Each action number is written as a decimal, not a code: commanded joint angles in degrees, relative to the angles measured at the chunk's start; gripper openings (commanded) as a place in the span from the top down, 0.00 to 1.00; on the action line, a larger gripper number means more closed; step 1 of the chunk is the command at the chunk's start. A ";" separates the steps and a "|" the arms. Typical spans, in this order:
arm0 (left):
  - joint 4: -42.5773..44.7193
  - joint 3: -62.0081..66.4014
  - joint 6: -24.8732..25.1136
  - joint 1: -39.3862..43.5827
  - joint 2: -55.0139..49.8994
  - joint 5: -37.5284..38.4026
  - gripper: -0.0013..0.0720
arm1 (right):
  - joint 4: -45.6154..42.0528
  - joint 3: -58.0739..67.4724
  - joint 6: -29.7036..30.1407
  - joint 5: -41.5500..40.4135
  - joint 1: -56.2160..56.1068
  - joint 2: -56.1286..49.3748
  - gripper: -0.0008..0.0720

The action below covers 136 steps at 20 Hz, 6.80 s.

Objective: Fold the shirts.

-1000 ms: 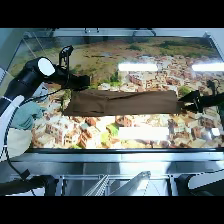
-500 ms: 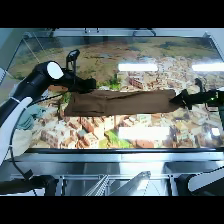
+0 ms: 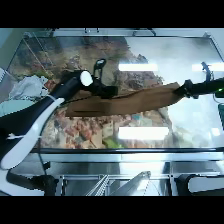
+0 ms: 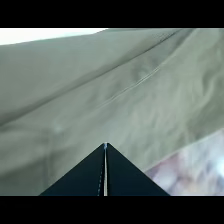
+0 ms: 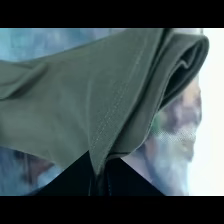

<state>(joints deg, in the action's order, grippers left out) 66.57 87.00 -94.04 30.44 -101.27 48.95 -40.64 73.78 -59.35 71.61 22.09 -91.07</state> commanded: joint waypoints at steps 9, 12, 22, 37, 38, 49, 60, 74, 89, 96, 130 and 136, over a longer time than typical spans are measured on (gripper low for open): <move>-0.74 19.87 -0.59 7.28 -17.09 4.39 0.96 | -0.74 10.03 -8.24 3.76 -12.04 9.73 0.96; -0.70 20.02 -1.86 7.26 -18.34 6.16 0.95 | -0.74 11.08 -9.14 3.50 -14.71 9.73 0.96; 1.40 20.02 -2.75 2.47 -13.57 7.93 0.96 | -0.70 13.94 -12.92 -0.94 -23.80 9.07 0.96; 14.88 20.02 -2.43 -24.02 18.38 17.81 0.95 | 0.79 39.43 -16.06 -18.78 -56.63 -23.85 0.00; 14.91 20.02 -2.36 -25.07 19.47 18.25 0.95 | 0.76 40.92 -15.58 -18.73 -57.02 -25.16 0.01; 14.93 19.98 1.31 -23.52 22.01 23.30 0.95 | -20.87 28.70 -24.17 -13.11 -48.43 -11.89 0.96; 14.82 9.31 2.51 -15.47 22.05 18.45 0.95 | -23.06 -4.61 -21.40 -16.63 -26.58 9.62 0.87; 14.78 8.92 2.51 -15.41 26.16 18.56 0.95 | 17.25 -2.84 -4.20 -17.33 -27.45 -16.06 0.20; 14.36 8.92 2.45 -15.41 26.18 18.73 0.95 | 9.33 5.77 -5.70 -14.38 -35.52 -17.55 0.96; 14.38 8.92 2.43 -14.53 26.18 18.82 0.95 | -7.15 5.77 -8.70 -15.61 -25.14 -3.45 0.97; 14.45 8.92 2.47 -2.73 26.18 17.99 0.95 | -24.98 15.43 -22.86 -14.95 37.35 16.74 0.97; 14.45 8.92 2.49 -2.73 26.18 17.99 0.95 | -37.11 15.34 -25.59 -9.66 37.40 18.53 0.97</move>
<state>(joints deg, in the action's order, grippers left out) 80.99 95.92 -91.59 27.66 -75.13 67.00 -71.22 89.01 -83.15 58.94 59.44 -73.36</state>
